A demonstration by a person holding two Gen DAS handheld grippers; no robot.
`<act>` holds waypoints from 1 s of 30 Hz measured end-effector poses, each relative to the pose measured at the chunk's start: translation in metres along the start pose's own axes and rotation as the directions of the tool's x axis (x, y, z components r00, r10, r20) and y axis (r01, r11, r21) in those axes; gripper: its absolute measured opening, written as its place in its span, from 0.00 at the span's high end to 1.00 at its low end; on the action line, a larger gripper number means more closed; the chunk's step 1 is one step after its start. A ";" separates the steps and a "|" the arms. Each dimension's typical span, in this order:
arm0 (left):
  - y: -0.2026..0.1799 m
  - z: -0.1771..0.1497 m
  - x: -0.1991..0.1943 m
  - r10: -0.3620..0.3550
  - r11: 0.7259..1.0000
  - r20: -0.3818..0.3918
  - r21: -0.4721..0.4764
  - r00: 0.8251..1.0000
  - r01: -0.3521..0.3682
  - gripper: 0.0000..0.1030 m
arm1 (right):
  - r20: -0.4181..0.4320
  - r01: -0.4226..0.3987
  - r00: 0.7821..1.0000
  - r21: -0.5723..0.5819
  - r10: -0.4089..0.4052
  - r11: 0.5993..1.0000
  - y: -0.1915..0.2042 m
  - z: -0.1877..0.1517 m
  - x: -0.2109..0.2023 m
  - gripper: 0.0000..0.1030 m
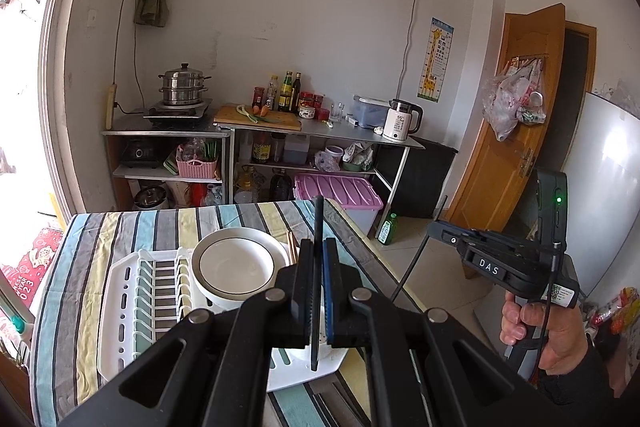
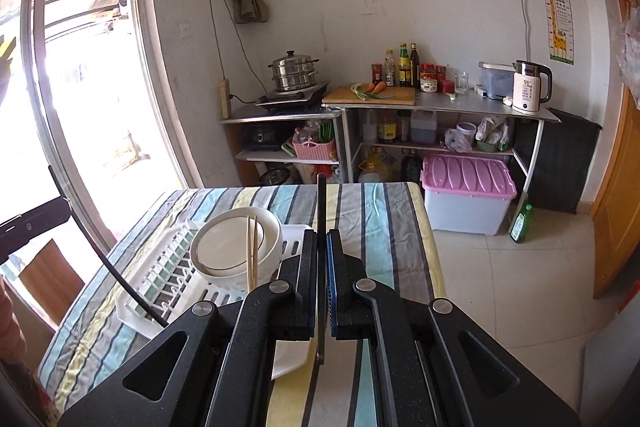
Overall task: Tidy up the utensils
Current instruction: 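Lower both black chopsticks into the cup and open both tools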
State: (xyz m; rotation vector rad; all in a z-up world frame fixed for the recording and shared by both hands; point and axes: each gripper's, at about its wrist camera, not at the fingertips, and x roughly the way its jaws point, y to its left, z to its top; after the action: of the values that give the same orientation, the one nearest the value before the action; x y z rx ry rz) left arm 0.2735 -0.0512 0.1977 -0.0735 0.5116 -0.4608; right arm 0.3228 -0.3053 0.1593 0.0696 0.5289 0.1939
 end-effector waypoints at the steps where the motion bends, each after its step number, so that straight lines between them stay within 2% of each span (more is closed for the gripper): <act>1: 0.001 0.003 0.003 0.002 1.000 0.001 0.000 1.000 -0.002 0.96 | 0.007 -0.002 1.000 -0.003 0.002 1.000 0.002 0.003 -0.002 0.96; 8: 0.007 0.015 0.029 0.010 0.999 -0.018 -0.032 1.000 -0.010 0.96 | 0.047 -0.043 0.998 -0.024 0.044 0.999 0.021 0.020 -0.008 0.96; 16: 0.014 0.013 0.053 0.030 0.998 -0.052 -0.049 0.998 -0.033 0.96 | 0.069 -0.091 0.993 -0.036 0.093 0.995 0.038 0.028 -0.007 0.96; 30: 0.034 -0.013 0.090 0.051 0.993 -0.152 -0.098 0.987 -0.066 0.96 | -0.063 -0.102 0.993 0.004 0.103 0.995 0.036 -0.009 0.051 0.96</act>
State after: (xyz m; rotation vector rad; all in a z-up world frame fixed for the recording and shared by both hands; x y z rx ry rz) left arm 0.3506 -0.0599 0.1389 -0.1234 0.6831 -0.3840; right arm 0.3550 -0.2594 0.1308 0.0922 0.5888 0.2968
